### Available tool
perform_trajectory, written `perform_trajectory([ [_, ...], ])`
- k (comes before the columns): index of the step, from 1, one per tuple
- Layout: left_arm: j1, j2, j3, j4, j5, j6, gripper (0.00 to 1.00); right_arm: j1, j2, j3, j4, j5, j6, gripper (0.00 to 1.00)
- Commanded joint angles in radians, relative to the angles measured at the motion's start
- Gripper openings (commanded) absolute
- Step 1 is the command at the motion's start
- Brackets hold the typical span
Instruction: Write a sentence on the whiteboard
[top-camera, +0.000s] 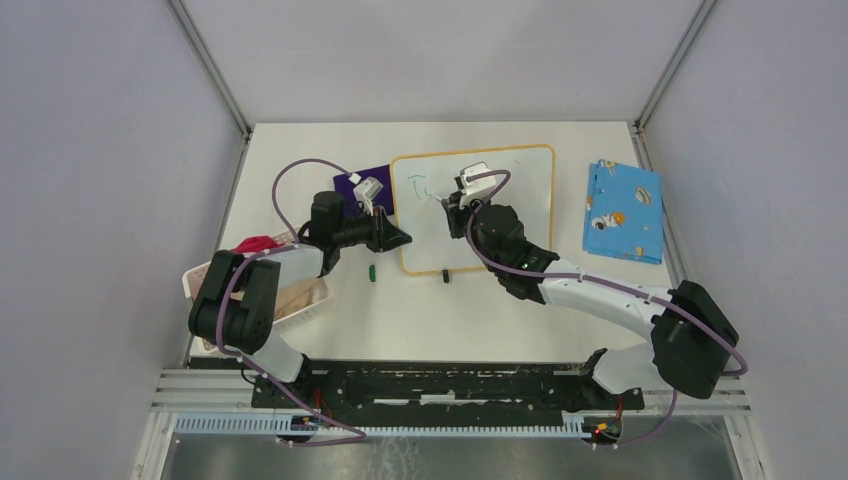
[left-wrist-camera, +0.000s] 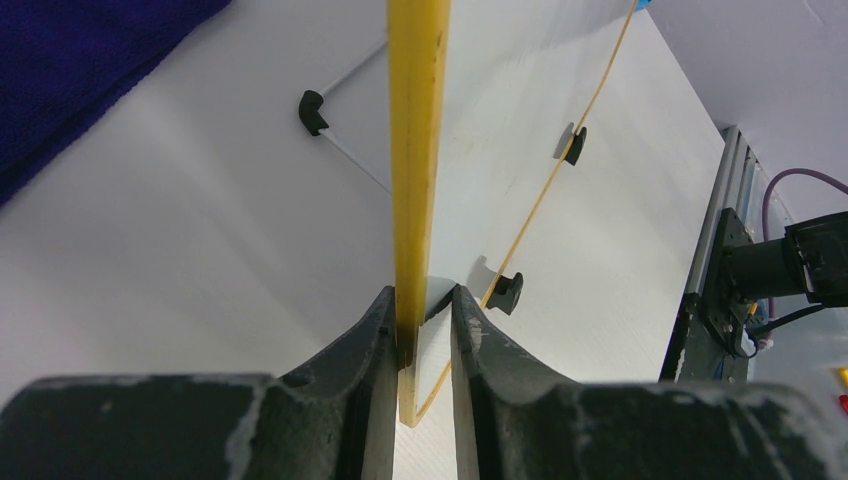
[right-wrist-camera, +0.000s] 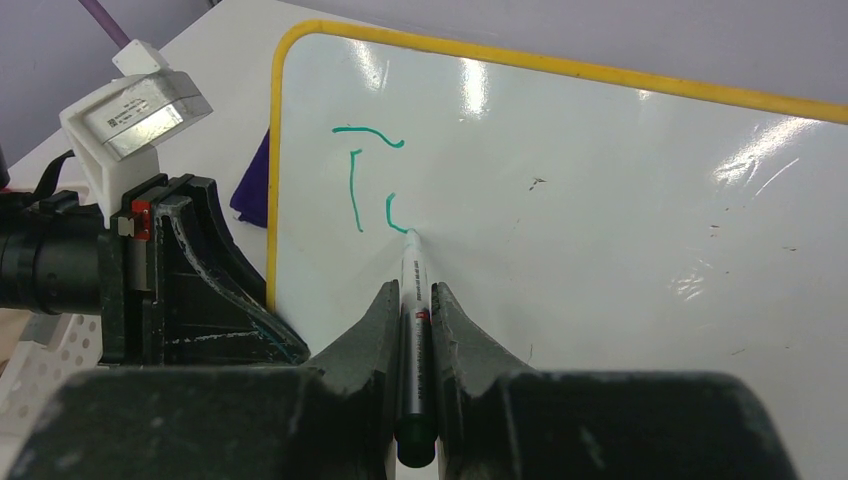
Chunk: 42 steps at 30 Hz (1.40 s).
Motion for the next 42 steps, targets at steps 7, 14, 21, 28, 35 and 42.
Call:
perform_trajectory([
  [7,0.007,-0.003,0.017,-0.015,-0.043,0.053,0.02,-0.016,-0.008,0.057,0.015,0.044,-0.031,0.00],
  [14,0.004,-0.001,0.018,-0.015,-0.042,0.054,0.02,-0.015,0.007,0.084,0.020,0.032,-0.032,0.00],
  [21,0.005,0.001,0.018,-0.015,-0.041,0.054,0.02,-0.015,0.035,0.111,0.016,0.003,-0.032,0.00],
  [28,0.005,0.003,0.018,-0.015,-0.040,0.053,0.02,-0.015,0.049,0.116,0.017,-0.040,-0.024,0.00],
  [35,0.005,0.000,0.020,-0.020,-0.043,0.056,0.02,-0.014,0.042,0.093,0.014,-0.050,-0.011,0.00],
  [42,0.005,0.000,0.021,-0.021,-0.044,0.057,0.02,-0.014,0.007,0.058,0.014,-0.047,0.003,0.00],
])
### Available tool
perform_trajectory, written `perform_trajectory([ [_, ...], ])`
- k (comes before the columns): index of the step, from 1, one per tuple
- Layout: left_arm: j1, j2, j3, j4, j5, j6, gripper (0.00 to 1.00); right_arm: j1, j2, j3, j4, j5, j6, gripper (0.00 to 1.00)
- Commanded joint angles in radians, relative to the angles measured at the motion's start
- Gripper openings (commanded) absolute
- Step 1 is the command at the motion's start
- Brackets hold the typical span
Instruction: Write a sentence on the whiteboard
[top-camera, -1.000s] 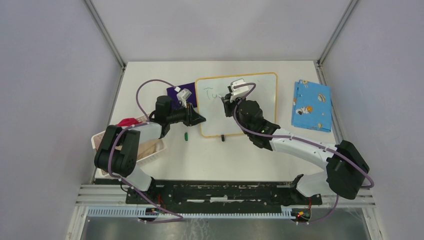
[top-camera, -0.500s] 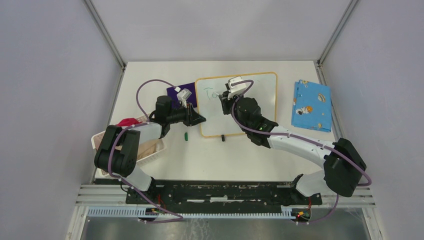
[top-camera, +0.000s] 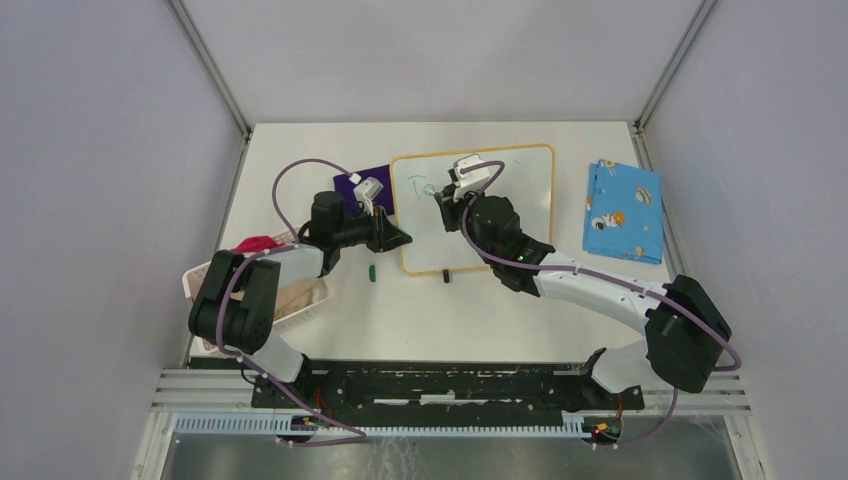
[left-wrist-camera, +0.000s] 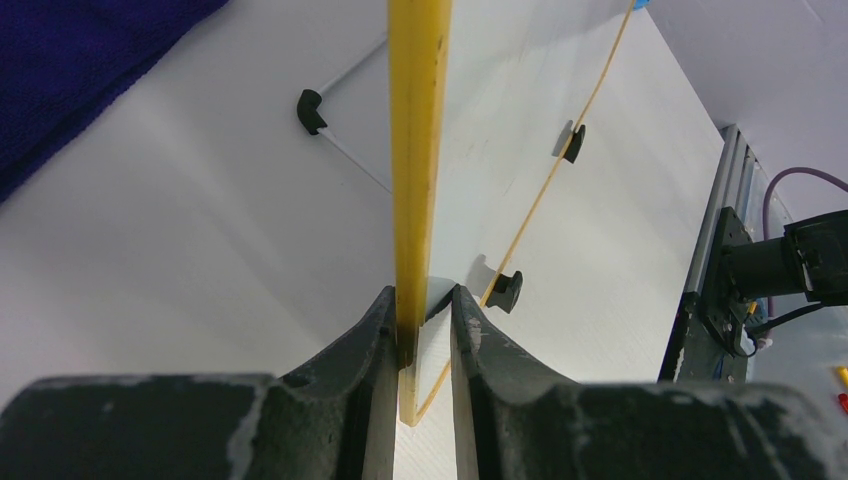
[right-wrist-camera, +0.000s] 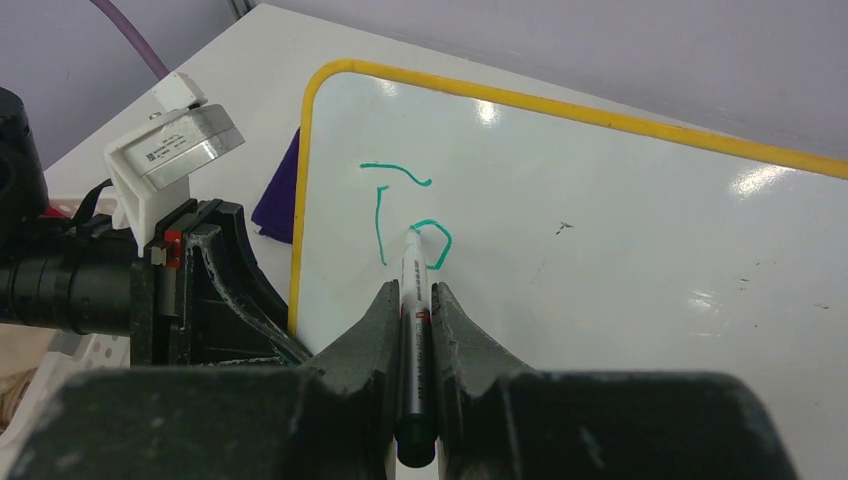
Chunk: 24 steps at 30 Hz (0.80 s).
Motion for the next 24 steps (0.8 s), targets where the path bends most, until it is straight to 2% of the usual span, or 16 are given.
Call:
perform_trajectory([
  [1,0.006,0.000,0.021,-0.020,-0.045,0.057,0.02,-0.003,-0.049,-0.018,0.026,-0.003,0.021,0.00],
  [10,0.006,0.000,0.021,-0.022,-0.046,0.058,0.02,-0.003,-0.142,-0.004,0.043,0.013,0.010,0.00],
  [16,0.006,-0.003,0.019,-0.022,-0.046,0.060,0.02,-0.009,-0.117,0.019,0.033,0.079,-0.029,0.00],
  [24,0.005,-0.006,0.019,-0.023,-0.049,0.062,0.02,-0.020,-0.068,0.046,0.036,0.073,-0.028,0.00],
])
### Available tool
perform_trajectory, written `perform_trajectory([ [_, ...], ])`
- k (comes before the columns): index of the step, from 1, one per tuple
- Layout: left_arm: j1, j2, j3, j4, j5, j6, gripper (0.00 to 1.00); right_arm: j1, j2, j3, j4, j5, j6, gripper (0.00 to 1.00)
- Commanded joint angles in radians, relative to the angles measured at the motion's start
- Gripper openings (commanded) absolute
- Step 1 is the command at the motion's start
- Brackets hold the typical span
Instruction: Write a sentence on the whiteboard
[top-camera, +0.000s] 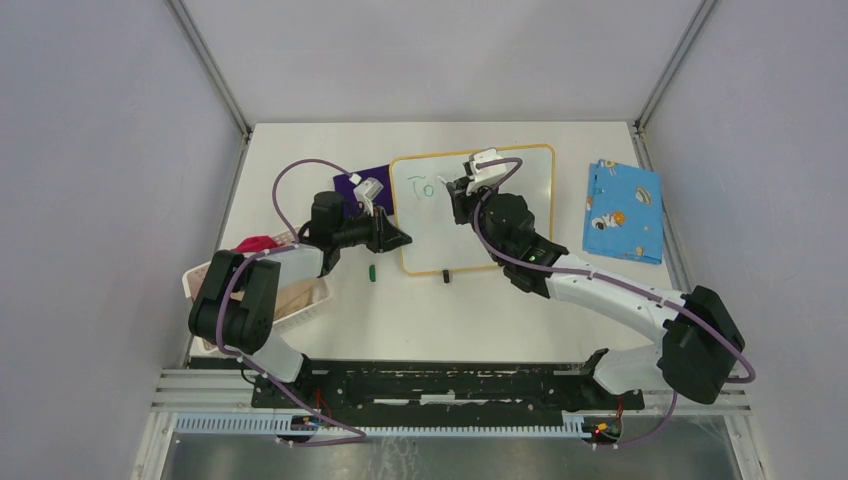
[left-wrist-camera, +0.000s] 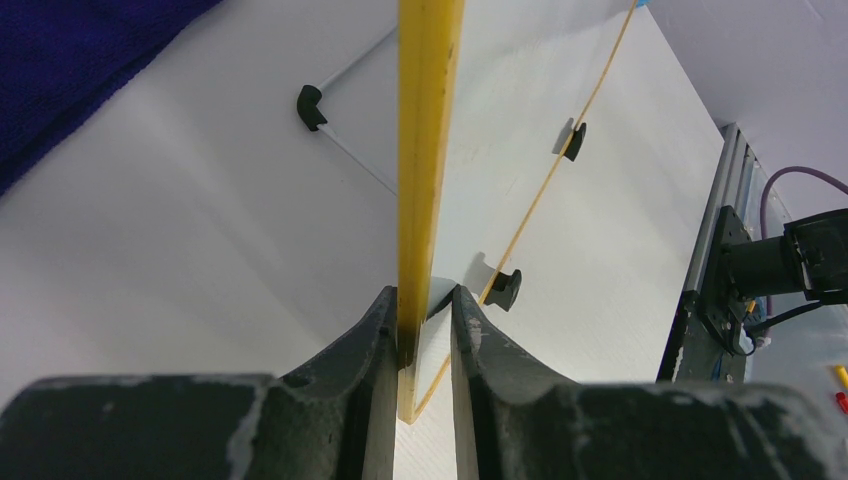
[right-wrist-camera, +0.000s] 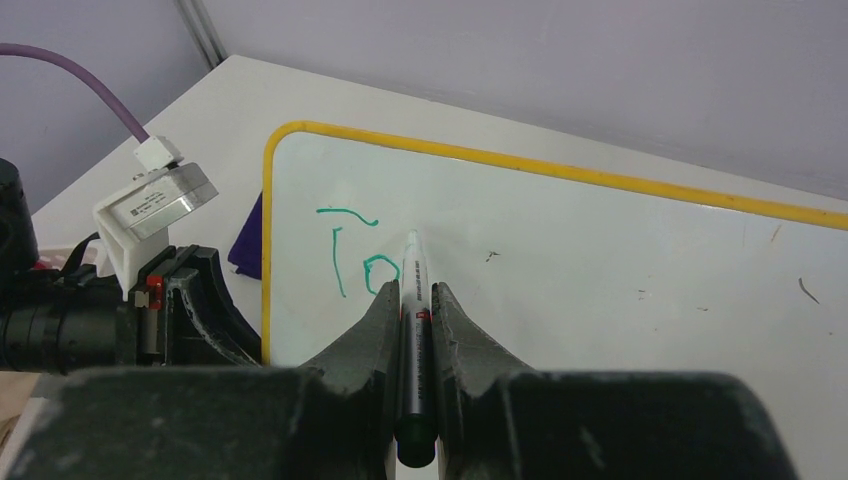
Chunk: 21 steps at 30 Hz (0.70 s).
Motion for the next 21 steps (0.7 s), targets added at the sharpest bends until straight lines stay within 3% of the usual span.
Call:
perform_trajectory([
  [1,0.004,-0.006,0.018,-0.018,-0.049,0.062,0.02,-0.006,0.019,0.063,0.037,0.017,-0.012,0.00],
  [21,0.001,-0.004,0.021,-0.024,-0.050,0.064,0.02,-0.017,0.005,-0.051,0.029,0.018,0.009,0.00],
])
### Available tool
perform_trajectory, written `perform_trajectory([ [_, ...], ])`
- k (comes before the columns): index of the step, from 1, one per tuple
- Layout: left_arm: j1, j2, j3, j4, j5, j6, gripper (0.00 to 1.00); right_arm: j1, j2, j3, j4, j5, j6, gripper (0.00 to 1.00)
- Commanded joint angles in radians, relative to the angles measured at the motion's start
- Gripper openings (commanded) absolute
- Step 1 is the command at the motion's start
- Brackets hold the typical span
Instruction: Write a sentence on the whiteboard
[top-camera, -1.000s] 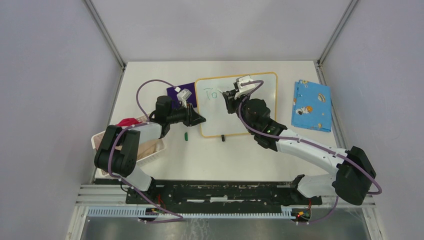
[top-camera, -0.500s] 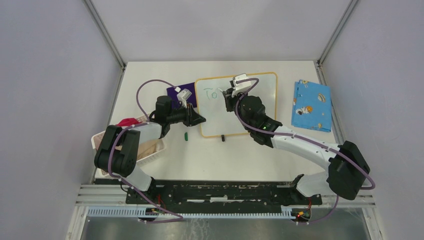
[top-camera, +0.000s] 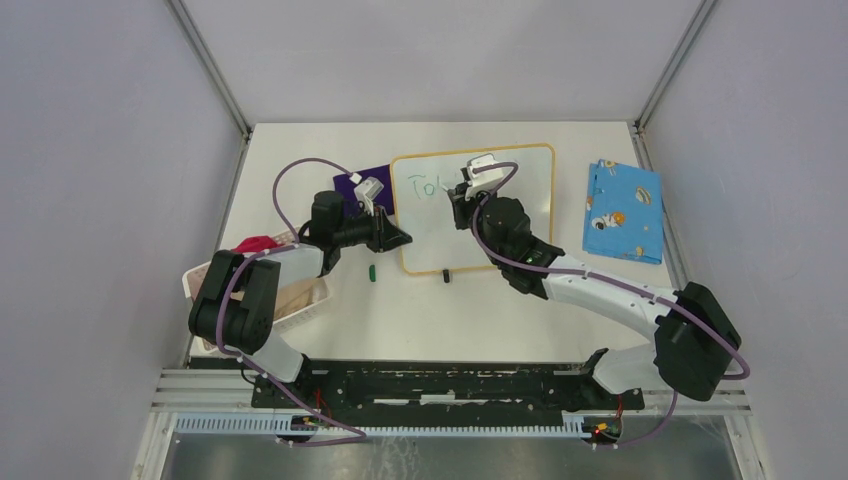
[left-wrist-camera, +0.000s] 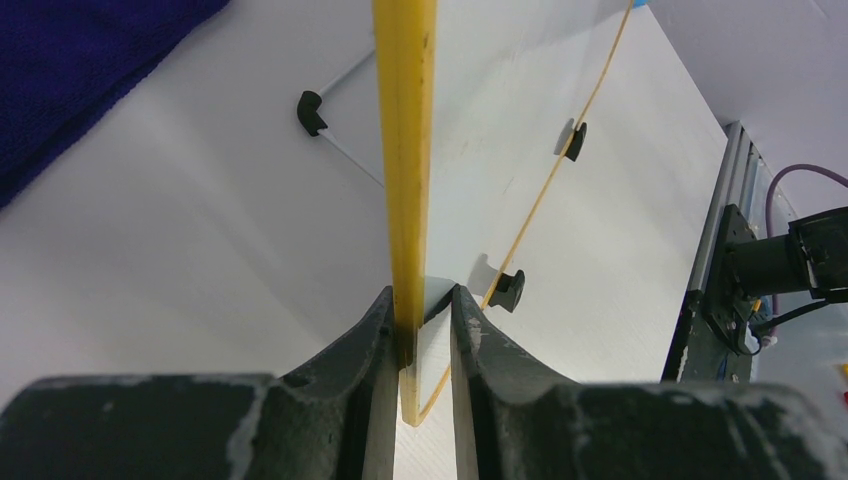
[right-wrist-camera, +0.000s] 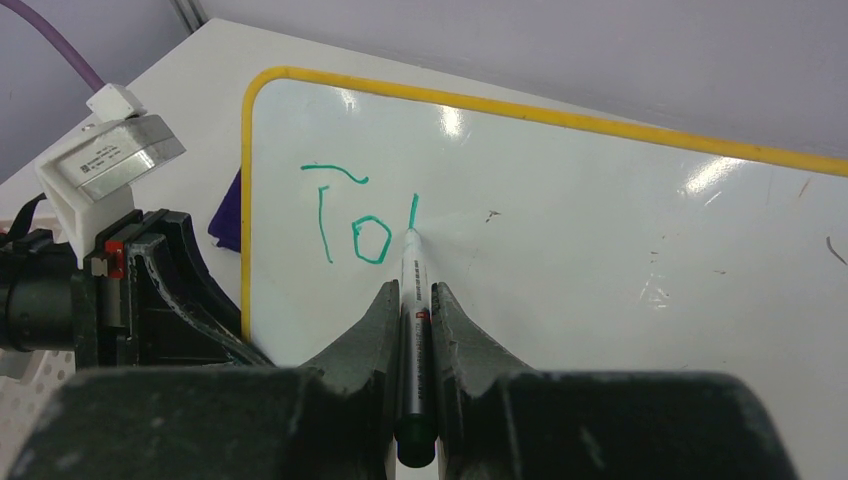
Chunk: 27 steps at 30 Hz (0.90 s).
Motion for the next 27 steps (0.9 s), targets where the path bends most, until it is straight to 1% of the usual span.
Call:
perform_trajectory([
  [1,0.002,-0.004,0.019,-0.026,-0.050,0.055,0.02,-0.005,-0.031,-0.030,0.024,0.018,0.008,0.00],
  [10,0.000,-0.003,0.019,-0.030,-0.052,0.059,0.02,-0.005,-0.067,-0.093,0.021,0.017,0.021,0.00],
  [20,-0.004,-0.008,0.021,-0.036,-0.055,0.062,0.02,-0.011,-0.109,-0.109,0.010,0.071,0.014,0.00],
  [27,-0.005,-0.008,0.020,-0.036,-0.056,0.064,0.02,-0.013,-0.147,-0.114,0.047,0.008,0.009,0.00],
])
